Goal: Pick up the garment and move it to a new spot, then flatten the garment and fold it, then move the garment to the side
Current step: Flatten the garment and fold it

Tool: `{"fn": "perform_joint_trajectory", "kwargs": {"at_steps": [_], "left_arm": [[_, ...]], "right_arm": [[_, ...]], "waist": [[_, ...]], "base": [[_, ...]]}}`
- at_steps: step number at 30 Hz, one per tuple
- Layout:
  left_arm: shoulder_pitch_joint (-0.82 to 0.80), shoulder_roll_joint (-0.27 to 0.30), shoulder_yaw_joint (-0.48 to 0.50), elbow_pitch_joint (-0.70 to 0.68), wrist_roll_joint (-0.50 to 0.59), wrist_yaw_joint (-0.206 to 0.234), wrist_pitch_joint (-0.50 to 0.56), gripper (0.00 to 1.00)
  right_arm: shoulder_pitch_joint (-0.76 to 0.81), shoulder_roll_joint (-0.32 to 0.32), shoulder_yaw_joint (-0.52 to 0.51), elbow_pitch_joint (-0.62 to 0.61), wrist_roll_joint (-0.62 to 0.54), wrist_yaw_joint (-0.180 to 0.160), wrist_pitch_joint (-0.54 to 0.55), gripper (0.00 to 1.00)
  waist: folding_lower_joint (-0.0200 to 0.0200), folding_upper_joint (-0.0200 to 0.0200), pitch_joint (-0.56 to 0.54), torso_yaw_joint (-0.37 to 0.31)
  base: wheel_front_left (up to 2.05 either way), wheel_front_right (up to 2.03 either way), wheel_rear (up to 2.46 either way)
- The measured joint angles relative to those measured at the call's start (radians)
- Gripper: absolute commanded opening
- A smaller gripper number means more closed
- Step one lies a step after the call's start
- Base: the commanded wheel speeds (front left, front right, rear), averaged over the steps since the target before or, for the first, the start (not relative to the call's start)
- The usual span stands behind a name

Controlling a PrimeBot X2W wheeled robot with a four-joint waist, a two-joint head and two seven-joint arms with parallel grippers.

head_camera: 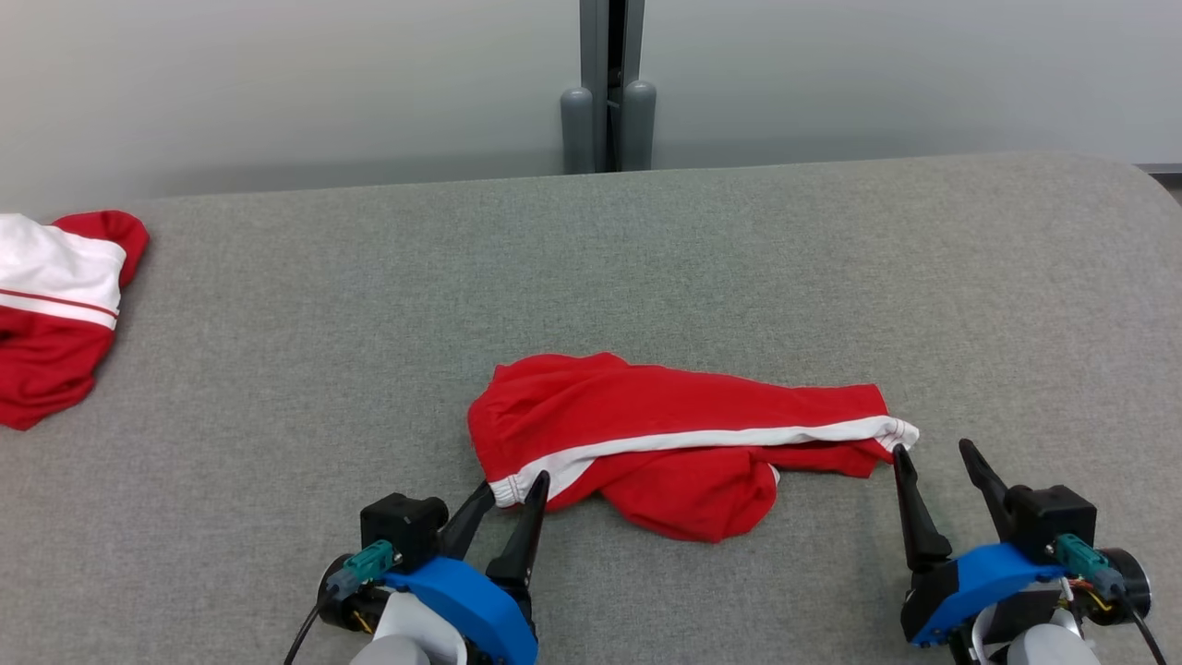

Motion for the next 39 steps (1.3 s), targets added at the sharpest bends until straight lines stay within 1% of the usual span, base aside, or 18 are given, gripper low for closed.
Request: {"fn": "perform_joint_trajectory", "kwargs": {"at_steps": [2,3,4,9,17,23,28,32,35,39], "left_arm": [[-0.007,0.004,-0.013,-0.003,-0.02,0.0,-0.008,0.34],[-0.01,0.006,-0.019,-0.003,-0.027,0.0,-0.01,0.18],[-0.014,0.009,-0.022,-0.004,-0.033,0.0,-0.015,0.01],[-0.027,0.026,-0.029,0.01,-0.048,0.0,-0.029,0.0],[-0.038,0.029,-0.037,0.036,-0.057,0.0,-0.048,0.0],[-0.043,0.029,-0.045,0.046,-0.06,0.0,-0.058,0.0],[-0.045,0.029,-0.049,0.053,-0.066,0.0,-0.065,0.0],[-0.048,0.028,-0.053,0.057,-0.067,0.0,-0.069,0.0],[-0.05,0.029,-0.057,0.06,-0.067,0.0,-0.07,0.0],[-0.052,0.029,-0.064,0.064,-0.069,0.0,-0.071,0.0]], "right_arm": [[-0.015,0.0,-0.003,0.023,0.0,0.0,0.013,1.0],[-0.024,0.0,-0.009,0.035,0.002,0.0,0.017,1.0],[-0.034,0.0,-0.016,0.046,0.014,0.0,0.018,1.0],[-0.083,0.0,-0.026,0.104,0.071,0.0,0.028,1.0],[-0.119,0.001,0.044,0.171,0.145,0.0,0.071,1.0],[-0.136,0.001,0.076,0.18,0.187,0.0,0.073,1.0],[-0.138,-0.001,0.094,0.163,0.25,0.0,0.079,1.0],[-0.142,-0.026,0.082,0.167,0.257,0.0,0.082,1.0],[-0.157,-0.034,0.068,0.186,0.263,0.0,0.082,1.0],[-0.169,-0.045,0.073,0.222,0.254,0.0,0.087,1.0]], "waist": [[-0.0001,0.0,0.004,0.003],[0.0,0.0,0.006,0.004],[0.0,0.0,0.008,0.007],[0.0,0.0,0.016,0.017],[-0.0001,0.0,0.019,0.031],[-0.0001,0.0,0.018,0.035],[-0.0001,0.0,0.017,0.035],[-0.0001,0.0,0.017,0.038],[-0.0001,0.0,0.018,0.041],[-0.0001,0.0,0.018,0.046]], "base": [[0.0,0.0,0.0],[0.0,0.0,0.0],[0.0,0.0,0.0],[0.0,0.0,0.0],[0.0,0.0,0.0],[0.0,0.0,0.0],[0.0,0.0,0.0],[0.0,0.0,0.0],[0.0,0.0,0.0],[0.0,0.0,0.0]]}}
